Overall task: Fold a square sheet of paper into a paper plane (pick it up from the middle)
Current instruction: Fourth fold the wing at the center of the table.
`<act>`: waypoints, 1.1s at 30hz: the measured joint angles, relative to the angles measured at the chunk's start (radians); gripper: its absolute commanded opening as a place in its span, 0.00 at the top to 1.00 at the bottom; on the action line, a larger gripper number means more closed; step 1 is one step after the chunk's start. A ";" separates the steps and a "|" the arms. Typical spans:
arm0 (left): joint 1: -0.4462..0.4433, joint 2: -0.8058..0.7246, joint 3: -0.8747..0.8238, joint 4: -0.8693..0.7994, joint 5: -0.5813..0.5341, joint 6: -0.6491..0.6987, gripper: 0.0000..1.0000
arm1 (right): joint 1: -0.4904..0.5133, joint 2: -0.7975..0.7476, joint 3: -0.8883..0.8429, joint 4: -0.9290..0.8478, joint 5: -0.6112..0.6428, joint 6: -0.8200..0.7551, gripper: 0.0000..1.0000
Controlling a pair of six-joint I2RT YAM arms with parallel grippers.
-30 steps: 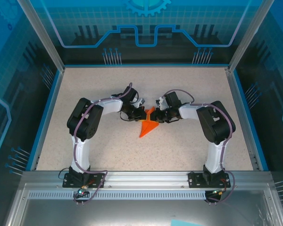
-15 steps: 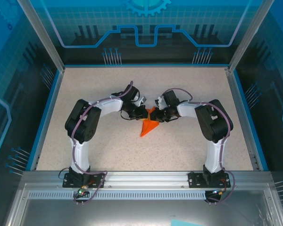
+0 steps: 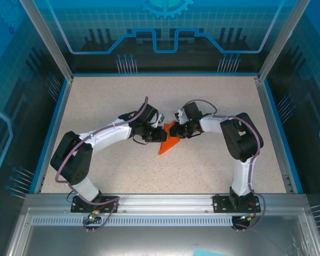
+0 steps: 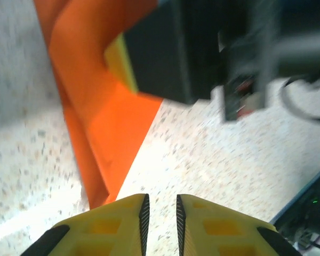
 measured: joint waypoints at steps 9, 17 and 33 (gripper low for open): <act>-0.029 0.020 -0.098 0.065 -0.026 -0.069 0.76 | 0.000 -0.001 -0.004 0.005 -0.001 0.000 0.86; -0.029 0.085 -0.091 0.116 -0.025 -0.068 0.77 | 0.000 -0.005 -0.014 0.019 -0.003 0.000 0.86; -0.029 0.106 -0.053 0.072 -0.104 -0.051 0.77 | 0.000 -0.009 -0.026 0.038 -0.004 -0.003 0.86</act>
